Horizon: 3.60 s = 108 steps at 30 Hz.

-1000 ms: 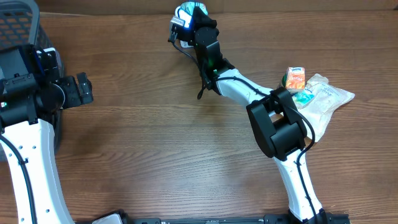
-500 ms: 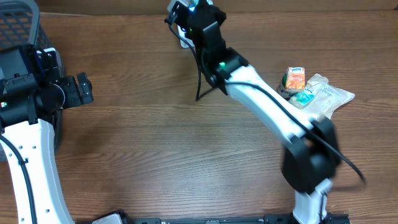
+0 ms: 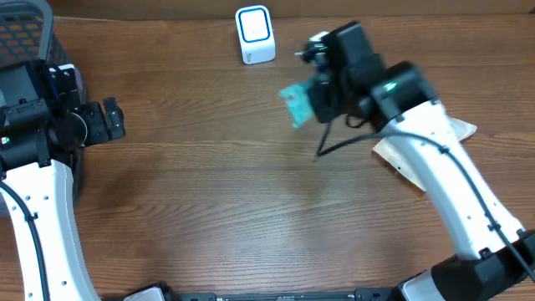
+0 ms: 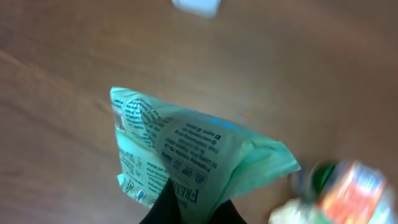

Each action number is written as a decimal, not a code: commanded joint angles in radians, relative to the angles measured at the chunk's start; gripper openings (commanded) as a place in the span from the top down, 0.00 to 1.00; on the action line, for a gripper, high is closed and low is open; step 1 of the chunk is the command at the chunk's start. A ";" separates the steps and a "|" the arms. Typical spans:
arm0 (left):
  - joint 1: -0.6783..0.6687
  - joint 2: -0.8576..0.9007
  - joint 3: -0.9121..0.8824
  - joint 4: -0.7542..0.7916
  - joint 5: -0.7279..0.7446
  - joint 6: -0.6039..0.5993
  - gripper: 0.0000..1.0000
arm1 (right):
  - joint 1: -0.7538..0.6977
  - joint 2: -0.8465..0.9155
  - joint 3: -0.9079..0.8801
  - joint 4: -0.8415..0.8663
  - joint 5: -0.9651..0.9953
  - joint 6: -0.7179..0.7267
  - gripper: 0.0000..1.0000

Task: Scan the item barcode

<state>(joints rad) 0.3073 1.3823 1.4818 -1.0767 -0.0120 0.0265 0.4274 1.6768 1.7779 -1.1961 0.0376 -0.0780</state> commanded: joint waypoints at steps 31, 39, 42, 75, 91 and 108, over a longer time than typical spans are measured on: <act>-0.006 0.003 0.006 0.003 0.009 0.011 0.01 | -0.726 0.156 -0.218 0.088 -0.404 0.161 0.72; -0.006 0.003 0.006 0.003 0.009 0.011 0.00 | -0.726 0.146 -0.185 0.036 -0.372 0.164 0.00; -0.006 0.003 0.006 0.003 0.009 0.011 0.00 | -0.726 0.118 -0.138 0.003 -0.372 0.164 0.00; -0.006 0.003 0.006 0.003 0.009 0.011 0.00 | -0.378 -0.406 -0.075 -0.172 -0.346 0.114 0.00; -0.006 0.003 0.006 0.003 0.009 0.011 0.01 | -0.208 -0.565 -0.075 -0.262 -0.192 0.182 0.00; -0.006 0.003 0.006 0.003 0.009 0.011 0.01 | -0.294 -0.656 -0.232 0.118 -0.111 0.080 0.00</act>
<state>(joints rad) 0.3073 1.3823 1.4818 -1.0760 -0.0120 0.0265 0.1738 1.0847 1.6081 -1.1366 -0.0399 0.0647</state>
